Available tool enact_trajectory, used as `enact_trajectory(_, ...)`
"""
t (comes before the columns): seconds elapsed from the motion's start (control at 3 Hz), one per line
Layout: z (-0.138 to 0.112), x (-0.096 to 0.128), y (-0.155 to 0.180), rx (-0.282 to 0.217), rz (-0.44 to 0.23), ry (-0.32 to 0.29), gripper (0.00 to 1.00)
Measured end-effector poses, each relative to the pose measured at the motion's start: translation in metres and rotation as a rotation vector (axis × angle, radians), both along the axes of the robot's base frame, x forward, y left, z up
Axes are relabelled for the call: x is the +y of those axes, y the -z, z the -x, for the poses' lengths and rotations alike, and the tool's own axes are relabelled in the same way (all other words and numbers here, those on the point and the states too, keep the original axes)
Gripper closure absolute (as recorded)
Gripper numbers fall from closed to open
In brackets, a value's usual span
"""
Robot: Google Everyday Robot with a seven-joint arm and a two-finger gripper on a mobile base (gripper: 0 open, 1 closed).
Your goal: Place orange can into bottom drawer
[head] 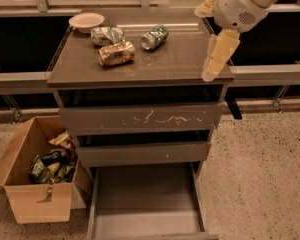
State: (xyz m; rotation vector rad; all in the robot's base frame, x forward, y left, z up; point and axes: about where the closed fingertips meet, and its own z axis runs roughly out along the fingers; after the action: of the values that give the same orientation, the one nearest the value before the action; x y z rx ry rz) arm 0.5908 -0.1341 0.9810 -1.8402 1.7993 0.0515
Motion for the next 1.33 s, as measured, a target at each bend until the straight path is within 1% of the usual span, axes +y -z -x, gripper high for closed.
enact_trajectory(0.33, -0.039, 0.05, 0.006, 0.015, -0.078, -0.098, 0.0)
enact_trajectory(0.67, -0.039, 0.05, 0.006, 0.015, -0.078, -0.098, 0.0)
enact_trajectory(1.0, -0.064, 0.067, 0.023, 0.008, -0.109, -0.101, 0.0)
enact_trajectory(1.33, -0.105, 0.099, 0.043, -0.006, -0.125, -0.124, 0.0)
